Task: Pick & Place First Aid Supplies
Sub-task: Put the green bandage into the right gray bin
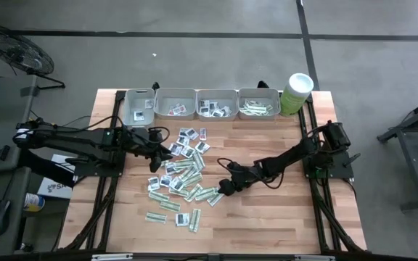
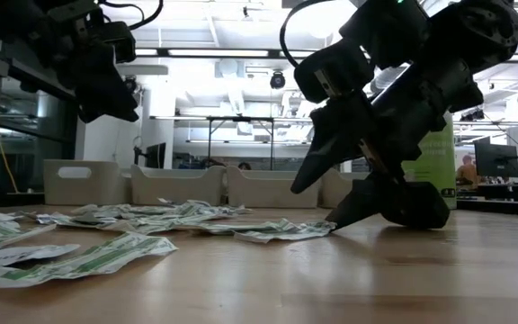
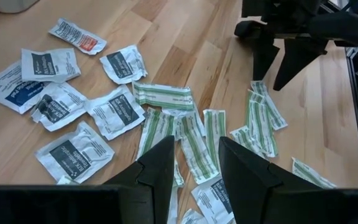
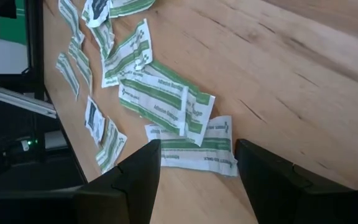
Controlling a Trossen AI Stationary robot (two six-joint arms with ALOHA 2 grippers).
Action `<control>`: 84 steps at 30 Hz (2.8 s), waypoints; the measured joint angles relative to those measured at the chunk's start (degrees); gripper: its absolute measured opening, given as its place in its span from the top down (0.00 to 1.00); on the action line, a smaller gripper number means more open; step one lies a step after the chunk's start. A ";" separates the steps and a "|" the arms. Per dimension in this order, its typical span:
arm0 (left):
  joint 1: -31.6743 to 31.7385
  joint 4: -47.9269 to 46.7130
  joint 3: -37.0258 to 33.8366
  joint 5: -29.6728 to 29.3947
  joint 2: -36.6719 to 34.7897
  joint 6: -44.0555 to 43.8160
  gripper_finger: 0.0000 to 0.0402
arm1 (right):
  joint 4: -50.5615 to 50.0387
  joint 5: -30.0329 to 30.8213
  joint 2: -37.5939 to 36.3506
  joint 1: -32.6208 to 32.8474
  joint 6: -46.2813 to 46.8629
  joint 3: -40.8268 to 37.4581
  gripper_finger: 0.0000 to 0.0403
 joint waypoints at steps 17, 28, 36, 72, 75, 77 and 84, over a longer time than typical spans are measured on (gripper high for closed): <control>0.00 -0.57 0.00 -0.18 0.00 0.00 0.69 | -0.96 -1.00 0.15 0.38 -2.23 -0.02 0.78; 0.00 -0.55 0.00 -0.27 0.00 0.00 0.69 | -0.97 0.26 0.17 0.42 -1.66 -0.13 0.99; 0.00 -0.55 0.00 -0.27 0.00 -0.01 0.69 | -2.61 1.91 -1.55 0.42 -1.01 -0.24 1.00; 0.00 -0.51 0.02 -4.22 -0.02 -4.04 0.69 | -59.84 43.98 -49.38 -13.93 -6.90 -0.24 1.00; 0.00 -0.47 0.02 -5.42 -0.02 -5.62 0.69 | -59.90 44.23 -49.12 -19.98 -10.14 -0.24 1.00; 0.00 -0.11 0.02 -6.32 -0.02 -6.47 0.69 | -58.80 43.62 -48.00 -24.09 -13.30 -0.24 1.00; 0.02 0.55 0.02 -9.44 -0.02 -9.23 0.69 | -49.84 38.57 -41.71 -37.05 -24.08 -0.24 1.00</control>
